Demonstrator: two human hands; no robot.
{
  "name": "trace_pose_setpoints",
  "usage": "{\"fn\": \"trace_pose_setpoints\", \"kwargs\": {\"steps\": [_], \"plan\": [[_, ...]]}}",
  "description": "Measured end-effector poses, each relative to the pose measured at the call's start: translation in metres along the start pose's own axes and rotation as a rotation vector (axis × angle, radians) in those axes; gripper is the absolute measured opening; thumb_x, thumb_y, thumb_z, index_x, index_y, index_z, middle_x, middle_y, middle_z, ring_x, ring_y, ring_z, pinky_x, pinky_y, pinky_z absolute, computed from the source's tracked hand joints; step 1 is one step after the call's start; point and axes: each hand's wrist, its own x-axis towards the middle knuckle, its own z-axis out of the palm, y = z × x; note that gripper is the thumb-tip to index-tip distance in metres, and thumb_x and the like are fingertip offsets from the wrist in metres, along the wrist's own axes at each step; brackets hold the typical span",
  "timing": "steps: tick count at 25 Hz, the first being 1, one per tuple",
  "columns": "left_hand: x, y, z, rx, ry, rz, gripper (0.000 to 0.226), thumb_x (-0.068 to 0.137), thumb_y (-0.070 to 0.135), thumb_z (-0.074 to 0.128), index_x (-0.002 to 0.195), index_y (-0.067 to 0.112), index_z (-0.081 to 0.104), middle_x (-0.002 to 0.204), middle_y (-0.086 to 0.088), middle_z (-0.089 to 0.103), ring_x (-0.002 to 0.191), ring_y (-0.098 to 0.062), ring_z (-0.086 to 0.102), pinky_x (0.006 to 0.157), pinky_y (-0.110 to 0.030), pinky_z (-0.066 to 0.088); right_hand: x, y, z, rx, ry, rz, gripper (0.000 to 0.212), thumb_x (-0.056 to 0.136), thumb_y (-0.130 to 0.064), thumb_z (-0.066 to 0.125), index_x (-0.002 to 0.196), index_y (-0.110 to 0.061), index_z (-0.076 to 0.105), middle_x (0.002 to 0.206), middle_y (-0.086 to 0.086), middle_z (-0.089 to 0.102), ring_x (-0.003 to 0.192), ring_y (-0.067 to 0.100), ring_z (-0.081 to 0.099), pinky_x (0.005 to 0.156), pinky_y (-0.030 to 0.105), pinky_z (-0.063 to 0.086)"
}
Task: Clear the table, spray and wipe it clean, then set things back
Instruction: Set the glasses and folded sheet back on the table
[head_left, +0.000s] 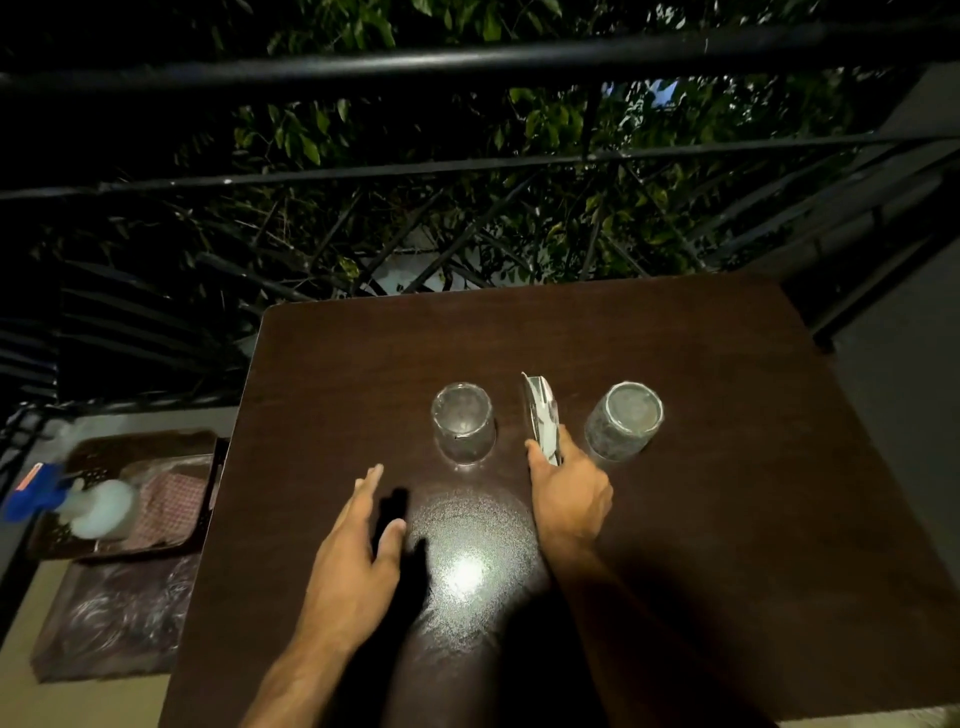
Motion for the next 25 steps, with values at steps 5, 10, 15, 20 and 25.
{"fn": "trace_pose_setpoints", "kwargs": {"steps": [5,10,15,20,25], "plan": [[0.013,0.002,0.003,0.037,-0.042,0.061,0.066,0.098,0.020,0.056,0.155,0.034,0.027,0.162,0.006,0.028,0.148,-0.002,0.017,0.115,-0.021,0.015,-0.002,0.003,-0.004,-0.031,-0.046,-0.028,0.074,0.085,-0.068,0.060,0.145,-0.025,0.050,0.126,0.007,0.069,0.111,0.031,0.066,0.089,0.041,0.051],[0.022,0.009,0.011,0.110,-0.085,0.190,0.067,0.099,0.028,0.054,0.157,0.028,0.022,0.164,0.011,0.020,0.147,0.004,0.003,0.118,-0.023,0.010,-0.002,0.004,-0.035,-0.084,0.128,-0.213,0.061,0.087,-0.058,0.062,0.136,-0.022,0.059,0.121,0.004,0.065,0.110,0.026,0.058,0.084,0.041,0.051],[0.028,0.015,0.013,0.153,-0.055,0.205,0.074,0.096,0.039,0.056,0.158,0.029,0.017,0.165,0.011,0.013,0.149,0.000,-0.001,0.122,-0.030,0.012,0.010,0.017,-0.060,-0.180,0.212,-0.398,0.053,0.081,-0.046,0.075,0.127,-0.022,0.063,0.122,0.009,0.059,0.110,0.030,0.049,0.091,0.048,0.043],[0.052,0.031,0.022,0.052,-0.011,0.070,0.095,0.081,0.043,0.076,0.157,0.031,0.021,0.163,0.004,0.024,0.149,-0.013,0.022,0.121,-0.037,0.022,0.045,0.028,-0.077,-0.092,-0.057,-0.208,0.095,0.076,-0.050,0.080,0.153,-0.027,0.028,0.161,0.016,0.020,0.144,0.041,0.025,0.112,0.057,0.032],[0.098,0.052,0.055,-0.112,-0.023,-0.080,0.116,0.058,0.044,0.092,0.154,0.033,0.028,0.155,0.002,0.037,0.136,-0.018,0.043,0.112,-0.033,0.032,0.077,0.053,-0.071,0.112,-0.253,-0.219,0.090,0.083,-0.034,0.080,0.154,-0.038,0.025,0.162,0.002,0.018,0.143,0.027,0.036,0.112,0.043,0.036]]}}
